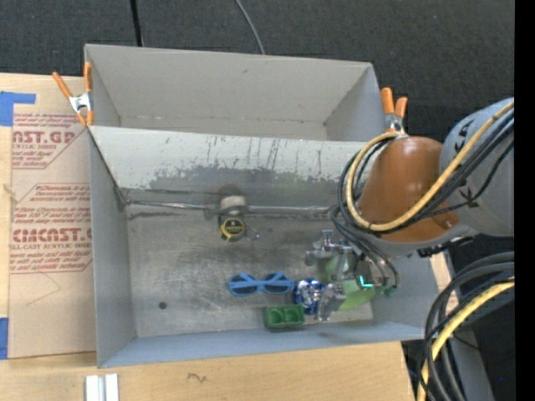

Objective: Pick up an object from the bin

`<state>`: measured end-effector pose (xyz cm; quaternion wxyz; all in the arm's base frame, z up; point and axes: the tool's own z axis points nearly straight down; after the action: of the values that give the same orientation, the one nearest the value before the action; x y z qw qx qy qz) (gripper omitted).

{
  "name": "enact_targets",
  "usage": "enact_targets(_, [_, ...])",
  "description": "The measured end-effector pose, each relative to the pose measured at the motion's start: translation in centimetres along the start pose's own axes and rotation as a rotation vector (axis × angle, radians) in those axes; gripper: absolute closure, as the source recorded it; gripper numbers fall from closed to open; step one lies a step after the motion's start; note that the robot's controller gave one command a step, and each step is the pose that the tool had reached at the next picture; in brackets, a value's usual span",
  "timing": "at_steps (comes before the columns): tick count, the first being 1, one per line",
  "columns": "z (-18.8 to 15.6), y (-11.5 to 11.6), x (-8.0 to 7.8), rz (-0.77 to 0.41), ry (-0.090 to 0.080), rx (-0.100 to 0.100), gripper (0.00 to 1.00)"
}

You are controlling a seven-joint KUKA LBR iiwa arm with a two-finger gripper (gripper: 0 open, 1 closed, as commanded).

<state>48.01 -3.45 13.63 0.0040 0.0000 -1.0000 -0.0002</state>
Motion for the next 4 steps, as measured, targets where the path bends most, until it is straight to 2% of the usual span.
enact_targets(1, [5.9, 3.3, -3.3, 0.152, -0.013, 0.002, 0.00])
enact_targets(2, [3.6, 5.5, -0.1, 0.205, -0.007, -0.002, 0.00])
enact_targets(3, [3.7, 9.7, -1.0, 0.171, -0.009, -0.003, 0.00])
enact_targets(4, [6.1, 7.7, -0.9, 0.258, -0.014, -0.008, 0.00])
